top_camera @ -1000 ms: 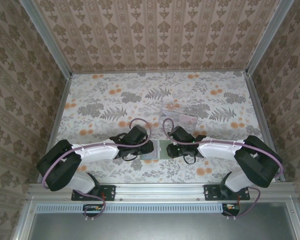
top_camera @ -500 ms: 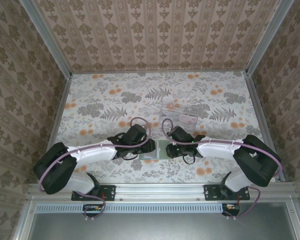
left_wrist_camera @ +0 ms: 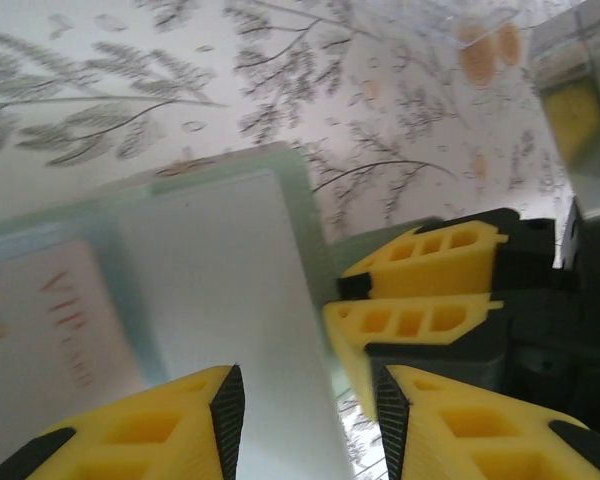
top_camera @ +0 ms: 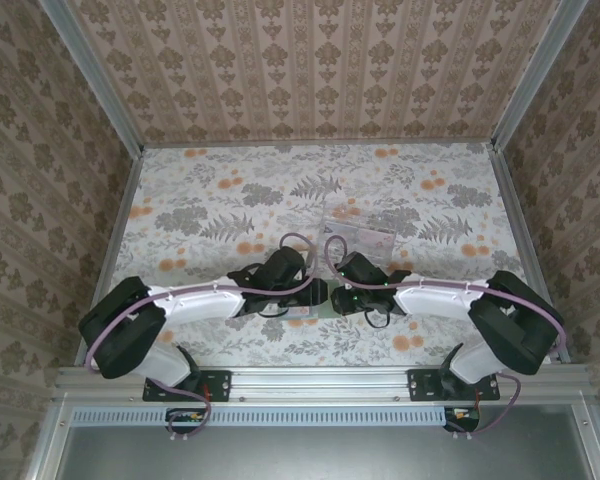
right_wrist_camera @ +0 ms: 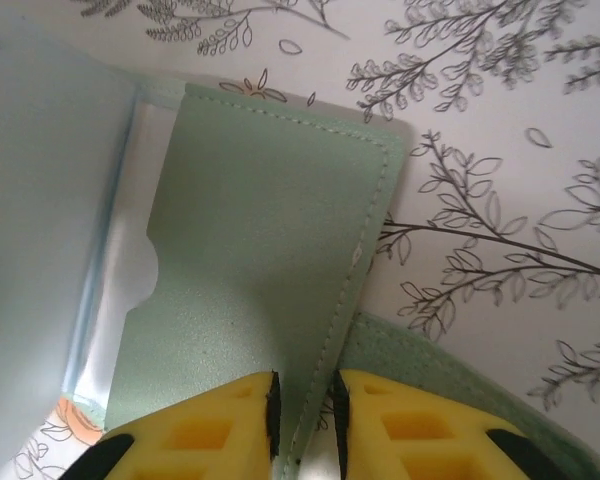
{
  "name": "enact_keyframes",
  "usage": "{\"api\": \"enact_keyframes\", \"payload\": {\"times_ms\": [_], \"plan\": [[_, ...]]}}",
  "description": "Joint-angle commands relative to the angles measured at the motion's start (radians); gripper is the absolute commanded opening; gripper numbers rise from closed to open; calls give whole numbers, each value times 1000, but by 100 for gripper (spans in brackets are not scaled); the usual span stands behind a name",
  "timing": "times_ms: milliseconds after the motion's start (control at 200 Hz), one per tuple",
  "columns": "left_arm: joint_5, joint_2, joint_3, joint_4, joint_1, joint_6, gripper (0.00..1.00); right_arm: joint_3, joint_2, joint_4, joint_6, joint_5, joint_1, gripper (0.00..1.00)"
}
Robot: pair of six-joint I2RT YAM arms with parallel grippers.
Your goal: Take the credit cards out of the card holder
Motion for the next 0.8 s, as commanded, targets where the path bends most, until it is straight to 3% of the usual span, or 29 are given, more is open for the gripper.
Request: {"api": "enact_keyframes", "payload": {"times_ms": [0,230,510,740,795], "plan": [[35,40,46,27,-19,37,43,-34,-106,-13,45,64,-21,26],[16,60,62,9,-27,38,43,-92,-251,-11,53,43,-92,27],[-78,-82,-6,-118,43,68,40,-68,-218,92,66,-113,-92,27],[-91,-149,-105,-167,130,62,19,-32,-81,259,166,-253,-52,27],[-89,-140,-116,-172,142,59,8,-20,-35,288,189,-271,-38,27]]}}
